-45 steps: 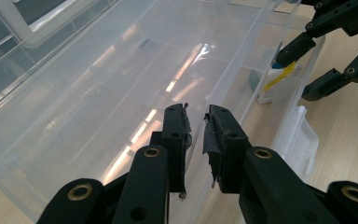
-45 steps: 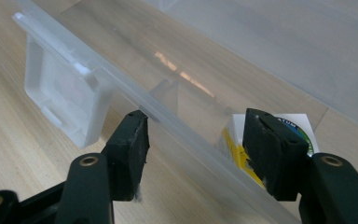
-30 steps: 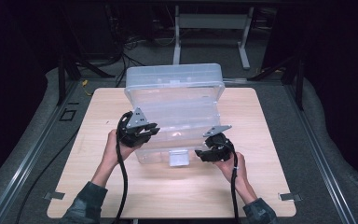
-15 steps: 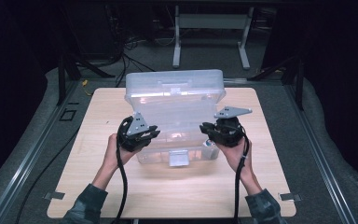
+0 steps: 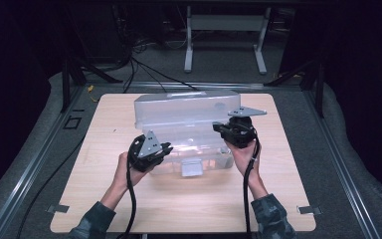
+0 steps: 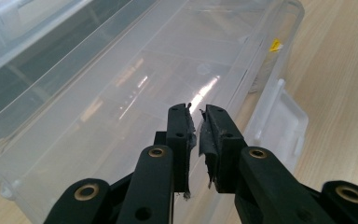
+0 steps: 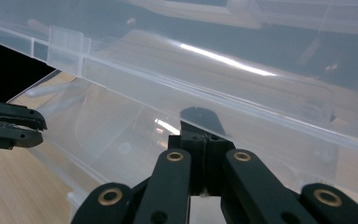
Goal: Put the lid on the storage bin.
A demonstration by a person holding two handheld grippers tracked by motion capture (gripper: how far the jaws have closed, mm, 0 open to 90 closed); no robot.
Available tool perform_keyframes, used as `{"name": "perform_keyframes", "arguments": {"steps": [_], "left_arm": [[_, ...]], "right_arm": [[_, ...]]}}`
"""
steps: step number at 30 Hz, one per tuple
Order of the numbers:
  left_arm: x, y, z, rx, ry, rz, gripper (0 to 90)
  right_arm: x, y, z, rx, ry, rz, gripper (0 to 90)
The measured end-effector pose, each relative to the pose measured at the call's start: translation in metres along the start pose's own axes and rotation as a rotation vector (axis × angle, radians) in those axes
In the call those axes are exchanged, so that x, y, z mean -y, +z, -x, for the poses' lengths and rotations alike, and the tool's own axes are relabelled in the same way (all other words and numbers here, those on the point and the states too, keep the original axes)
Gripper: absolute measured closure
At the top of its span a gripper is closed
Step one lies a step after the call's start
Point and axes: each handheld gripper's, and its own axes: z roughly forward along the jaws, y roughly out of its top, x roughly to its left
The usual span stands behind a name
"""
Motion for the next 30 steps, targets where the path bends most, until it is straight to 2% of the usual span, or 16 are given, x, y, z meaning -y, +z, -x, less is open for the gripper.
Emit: {"name": "perform_keyframes", "arguments": {"steps": [2, 4, 6, 7, 8, 10, 13, 17, 21, 23, 26, 28, 30], "left_arm": [[0.001, -0.001, -0.002, 0.003, -0.023, -0.003, 78.1], [0.003, -0.004, -0.004, 0.022, -0.054, -0.003, 73.6], [0.004, -0.007, -0.004, 0.035, -0.068, -0.008, 68.6], [0.004, -0.008, -0.004, 0.042, -0.075, -0.018, 62.4], [0.004, -0.01, -0.003, 0.035, -0.066, -0.023, 60.2], [0.004, -0.015, -0.002, 0.048, -0.082, -0.026, 52.7], [0.004, -0.022, 0.0, 0.048, -0.087, -0.038, 42.7], [0.009, -0.03, 0.001, 0.015, -0.09, -0.065, 32.0], [0.016, -0.039, -0.003, -0.01, -0.119, -0.057, 28.0], [0.018, -0.044, -0.005, 0.017, -0.141, -0.057, 27.5], [0.022, -0.052, -0.002, 0.012, -0.141, -0.068, 24.8], [0.026, -0.055, -0.001, -0.006, -0.14, -0.078, 22.6], [0.03, -0.059, -0.002, -0.011, -0.151, -0.085, 21.5]], "right_arm": [[0.0, 0.0, -0.001, -0.002, -0.004, -0.005, 90.0], [0.0, -0.001, -0.002, 0.018, -0.017, -0.015, 90.0], [0.001, -0.002, -0.002, 0.002, -0.028, -0.021, 90.0], [0.001, -0.003, -0.002, -0.001, -0.034, -0.023, 90.0], [0.002, -0.003, -0.002, 0.0, -0.039, -0.027, 90.0], [0.002, -0.004, -0.002, 0.005, -0.046, -0.032, 90.0], [0.004, -0.005, -0.004, 0.017, -0.054, -0.038, 90.0], [0.005, -0.006, -0.005, 0.016, -0.065, -0.054, 90.0], [0.004, -0.007, -0.006, 0.02, -0.079, -0.064, 90.0], [0.004, -0.008, -0.006, 0.023, -0.079, -0.065, 90.0], [0.005, -0.008, -0.007, 0.019, -0.078, -0.068, 90.0], [0.005, -0.007, -0.007, 0.025, -0.077, -0.067, 90.0], [0.005, -0.008, -0.008, 0.024, -0.081, -0.074, 90.0]]}}
